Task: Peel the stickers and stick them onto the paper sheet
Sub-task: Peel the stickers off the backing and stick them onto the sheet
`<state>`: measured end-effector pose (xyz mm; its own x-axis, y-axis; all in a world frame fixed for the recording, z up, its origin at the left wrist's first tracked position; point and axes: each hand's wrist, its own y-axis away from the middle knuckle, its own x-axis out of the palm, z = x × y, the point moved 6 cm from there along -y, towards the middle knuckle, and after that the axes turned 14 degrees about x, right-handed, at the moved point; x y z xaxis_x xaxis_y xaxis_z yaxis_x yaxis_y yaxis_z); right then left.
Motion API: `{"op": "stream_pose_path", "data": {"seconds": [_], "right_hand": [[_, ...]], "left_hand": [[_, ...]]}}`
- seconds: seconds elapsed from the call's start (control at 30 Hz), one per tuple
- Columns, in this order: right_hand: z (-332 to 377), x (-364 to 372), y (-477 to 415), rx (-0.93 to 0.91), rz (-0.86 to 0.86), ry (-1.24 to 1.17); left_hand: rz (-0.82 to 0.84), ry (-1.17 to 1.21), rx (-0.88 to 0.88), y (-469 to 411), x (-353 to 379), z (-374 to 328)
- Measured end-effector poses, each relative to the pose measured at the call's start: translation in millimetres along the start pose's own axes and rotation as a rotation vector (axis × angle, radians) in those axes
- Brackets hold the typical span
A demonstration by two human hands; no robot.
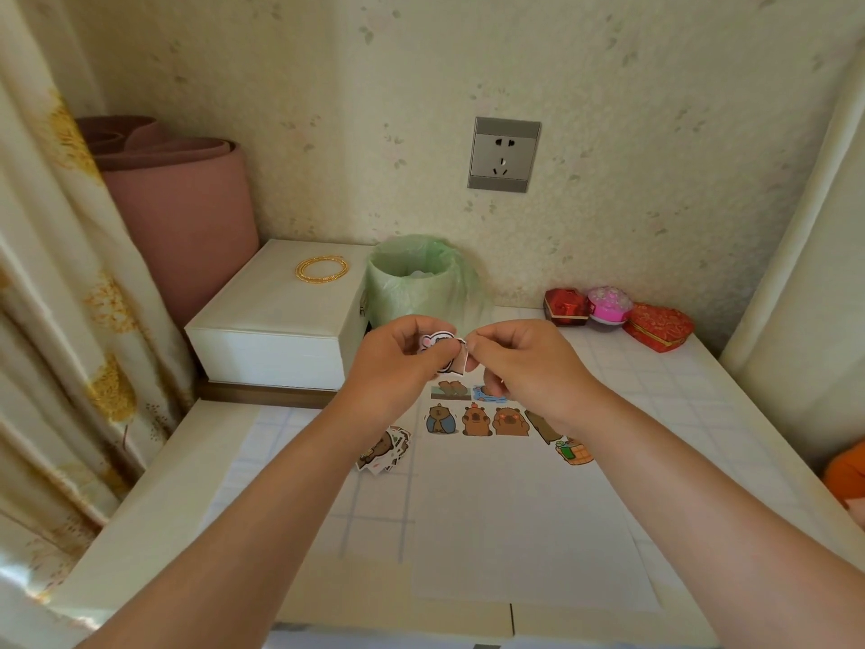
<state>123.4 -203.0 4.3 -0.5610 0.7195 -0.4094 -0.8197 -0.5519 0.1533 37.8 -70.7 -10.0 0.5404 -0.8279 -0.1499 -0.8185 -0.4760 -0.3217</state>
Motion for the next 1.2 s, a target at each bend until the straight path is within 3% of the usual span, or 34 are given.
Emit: {"op": "stream_pose_path", "data": {"seconds": [0.13,0.5,0.73,0.97,1.2], "right_hand": [[-1.5,2.9,0.8,-0.021,-0.067,0.007],[8.4,9.1,9.5,-0.223,-0.259,0.303],[10.2,14.1,11.5,-0.237,-0.230,0.330],[5.0,13.9,7.0,-0.085,-0.119,0.114],[6.3,13.3,9.7,-0.164,-0.142,0.262]], "left_hand": [[-0.158,-0.380,0.216,6.4,-10.8,-11.7],[-0.039,-0.173,0.023,13.9,-3.9,-4.2],[-0.014,-0.218,0.018,14.4,-6.4,-1.4],[0.037,-0.124,0.018,11.8,-3.8,-1.0],[0.075,-0.080,-0.028,12.4,-1.8,3.2]]}}
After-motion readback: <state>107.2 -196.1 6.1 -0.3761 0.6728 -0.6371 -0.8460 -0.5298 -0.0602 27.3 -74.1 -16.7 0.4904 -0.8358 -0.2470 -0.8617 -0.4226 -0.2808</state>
